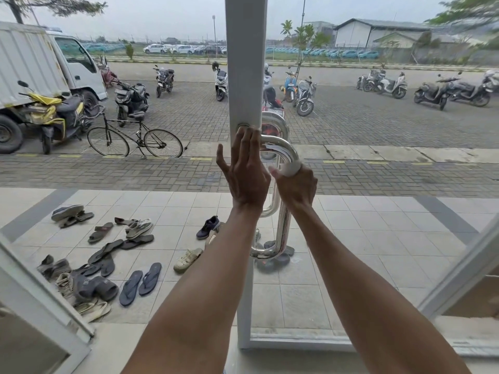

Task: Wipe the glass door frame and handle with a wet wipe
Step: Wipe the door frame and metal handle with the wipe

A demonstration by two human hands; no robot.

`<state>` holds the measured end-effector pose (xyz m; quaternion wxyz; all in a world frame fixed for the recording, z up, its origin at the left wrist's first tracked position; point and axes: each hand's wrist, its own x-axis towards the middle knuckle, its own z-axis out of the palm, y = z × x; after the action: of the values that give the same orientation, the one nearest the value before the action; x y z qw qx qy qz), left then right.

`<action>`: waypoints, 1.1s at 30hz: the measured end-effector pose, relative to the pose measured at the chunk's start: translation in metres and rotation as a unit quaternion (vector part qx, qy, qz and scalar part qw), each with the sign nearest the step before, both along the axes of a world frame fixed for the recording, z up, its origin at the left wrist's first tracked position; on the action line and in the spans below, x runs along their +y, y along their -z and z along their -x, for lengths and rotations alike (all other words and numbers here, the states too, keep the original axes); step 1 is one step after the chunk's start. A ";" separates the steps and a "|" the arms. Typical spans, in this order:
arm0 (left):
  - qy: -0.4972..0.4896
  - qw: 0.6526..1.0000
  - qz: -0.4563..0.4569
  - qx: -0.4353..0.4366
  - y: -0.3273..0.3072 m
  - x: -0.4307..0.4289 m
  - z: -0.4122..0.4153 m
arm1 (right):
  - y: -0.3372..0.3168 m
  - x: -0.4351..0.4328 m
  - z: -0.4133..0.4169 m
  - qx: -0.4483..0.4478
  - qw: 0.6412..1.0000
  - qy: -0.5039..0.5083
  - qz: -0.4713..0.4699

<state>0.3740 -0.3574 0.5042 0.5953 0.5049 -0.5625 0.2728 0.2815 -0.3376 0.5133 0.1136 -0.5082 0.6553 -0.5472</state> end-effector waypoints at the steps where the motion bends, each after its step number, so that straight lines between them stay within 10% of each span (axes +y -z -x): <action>1: 0.000 1.000 0.001 0.001 0.000 0.000 0.000 | -0.004 -0.002 0.000 -0.002 1.000 0.002 0.007; 19: 0.000 1.000 -0.013 -0.009 0.001 -0.004 -0.004 | 0.010 -0.001 -0.008 -0.040 0.996 -0.015 0.081; 33: 0.004 1.000 0.006 -0.005 0.002 -0.007 -0.004 | 0.064 -0.011 -0.004 -0.099 0.993 -0.007 -0.057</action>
<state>0.3778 -0.3644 0.5021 0.5966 0.4976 -0.5659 0.2762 0.2859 -0.3487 0.4492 0.2103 -0.4489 0.6672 -0.5559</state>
